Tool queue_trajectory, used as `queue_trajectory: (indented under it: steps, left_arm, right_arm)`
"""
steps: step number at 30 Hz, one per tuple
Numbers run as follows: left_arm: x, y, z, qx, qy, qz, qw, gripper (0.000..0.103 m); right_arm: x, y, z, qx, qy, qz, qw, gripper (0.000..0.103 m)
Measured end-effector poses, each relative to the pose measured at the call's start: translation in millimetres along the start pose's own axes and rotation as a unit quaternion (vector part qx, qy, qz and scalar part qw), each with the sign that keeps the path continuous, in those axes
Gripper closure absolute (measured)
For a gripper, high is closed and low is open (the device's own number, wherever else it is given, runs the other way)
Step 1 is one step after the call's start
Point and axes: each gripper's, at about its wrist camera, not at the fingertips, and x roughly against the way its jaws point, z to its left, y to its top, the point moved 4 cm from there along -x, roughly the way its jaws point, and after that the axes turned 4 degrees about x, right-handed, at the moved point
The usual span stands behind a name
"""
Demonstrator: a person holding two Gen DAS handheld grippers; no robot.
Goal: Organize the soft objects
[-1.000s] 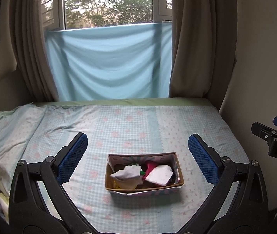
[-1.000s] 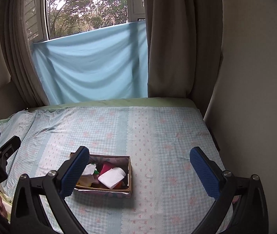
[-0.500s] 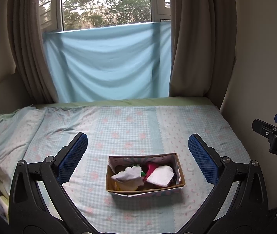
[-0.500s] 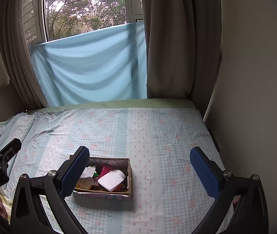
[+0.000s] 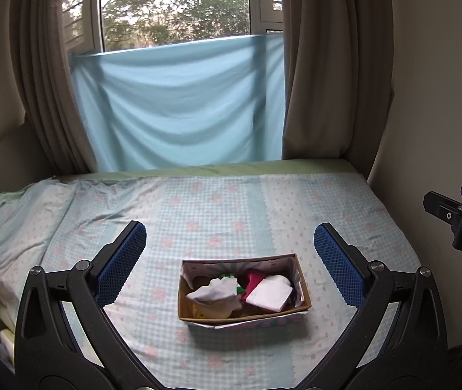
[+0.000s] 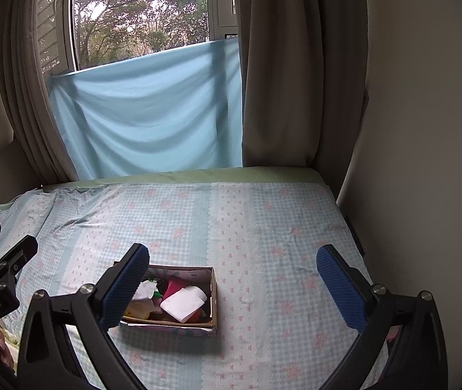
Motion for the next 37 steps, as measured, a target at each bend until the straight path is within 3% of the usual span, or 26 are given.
queue_trajectory:
  steps: [23, 30, 35, 37]
  left_arm:
    - [-1.9, 1.6, 2.4, -0.005, 0.006, -0.015, 0.9999, 0.0]
    - [-2.5, -0.7, 8.2, 0.019, 0.002, -0.027, 0.9994, 0.0]
    - [-8.8, -1.4, 8.7, 0.015, 0.041, -0.02, 0.9989, 0.0]
    - [-15.1, -3.3, 7.2, 0.011, 0.036, -0.011, 0.9992, 0.0]
  right_arm:
    - [2.7, 2.5, -0.1, 0.003, -0.014, -0.01, 1.0, 0.0]
    - [0.6, 3.5, 1.9, 0.005, -0.01, -0.008, 1.0, 0.0]
    - [-8.9, 3.1, 3.1, 0.0, 0.0, 0.002, 1.0, 0.0]
    - [-17.9, 0.8, 5.5, 0.006, 0.001, 0.013, 1.0, 0.0]
